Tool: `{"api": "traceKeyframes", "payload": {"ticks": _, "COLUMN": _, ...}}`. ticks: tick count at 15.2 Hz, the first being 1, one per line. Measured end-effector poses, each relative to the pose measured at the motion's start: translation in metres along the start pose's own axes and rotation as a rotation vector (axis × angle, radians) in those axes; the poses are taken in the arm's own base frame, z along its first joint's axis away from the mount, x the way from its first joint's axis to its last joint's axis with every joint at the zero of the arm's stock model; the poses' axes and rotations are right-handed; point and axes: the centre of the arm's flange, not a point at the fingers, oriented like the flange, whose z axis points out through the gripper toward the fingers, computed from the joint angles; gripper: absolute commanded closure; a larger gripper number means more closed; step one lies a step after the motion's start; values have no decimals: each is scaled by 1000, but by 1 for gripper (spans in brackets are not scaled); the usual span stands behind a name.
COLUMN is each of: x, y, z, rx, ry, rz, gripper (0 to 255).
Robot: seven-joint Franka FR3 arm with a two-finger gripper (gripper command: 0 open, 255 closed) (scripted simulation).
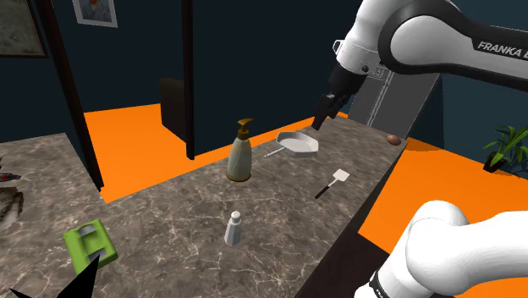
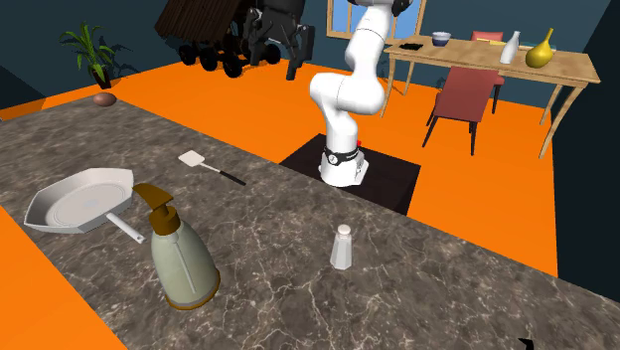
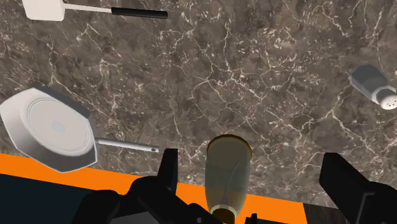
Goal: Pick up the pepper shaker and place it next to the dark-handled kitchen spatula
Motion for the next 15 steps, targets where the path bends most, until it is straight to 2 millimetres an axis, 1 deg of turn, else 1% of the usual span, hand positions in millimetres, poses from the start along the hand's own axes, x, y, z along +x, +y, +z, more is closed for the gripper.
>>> {"api": "traceKeyframes", "payload": {"ticks": 1, "x": 0, "y": 0, "z": 0, "rx": 0, "ry": 0, "rz": 0, "gripper": 0}}
{"api": "traceKeyframes", "payload": {"ticks": 3, "x": 4, "y": -11, "z": 9, "rx": 2, "ry": -7, "rz": 5, "gripper": 0}}
{"api": "traceKeyframes", "payload": {"ticks": 4, "x": 4, "y": -19, "z": 17, "rx": 3, "ry": -12, "rz": 9, "gripper": 0}}
{"api": "traceKeyframes", "payload": {"ticks": 7, "x": 8, "y": -51, "z": 41, "rx": 7, "ry": -29, "rz": 21, "gripper": 0}}
{"api": "traceKeyframes", "payload": {"ticks": 11, "x": 14, "y": -85, "z": 76, "rx": 13, "ry": -52, "rz": 40, "gripper": 0}}
{"api": "traceKeyframes", "payload": {"ticks": 13, "x": 17, "y": -109, "z": 92, "rx": 16, "ry": -64, "rz": 48, "gripper": 0}}
{"api": "traceKeyframes", "payload": {"ticks": 15, "x": 22, "y": -129, "z": 106, "rx": 20, "ry": -76, "rz": 57, "gripper": 0}}
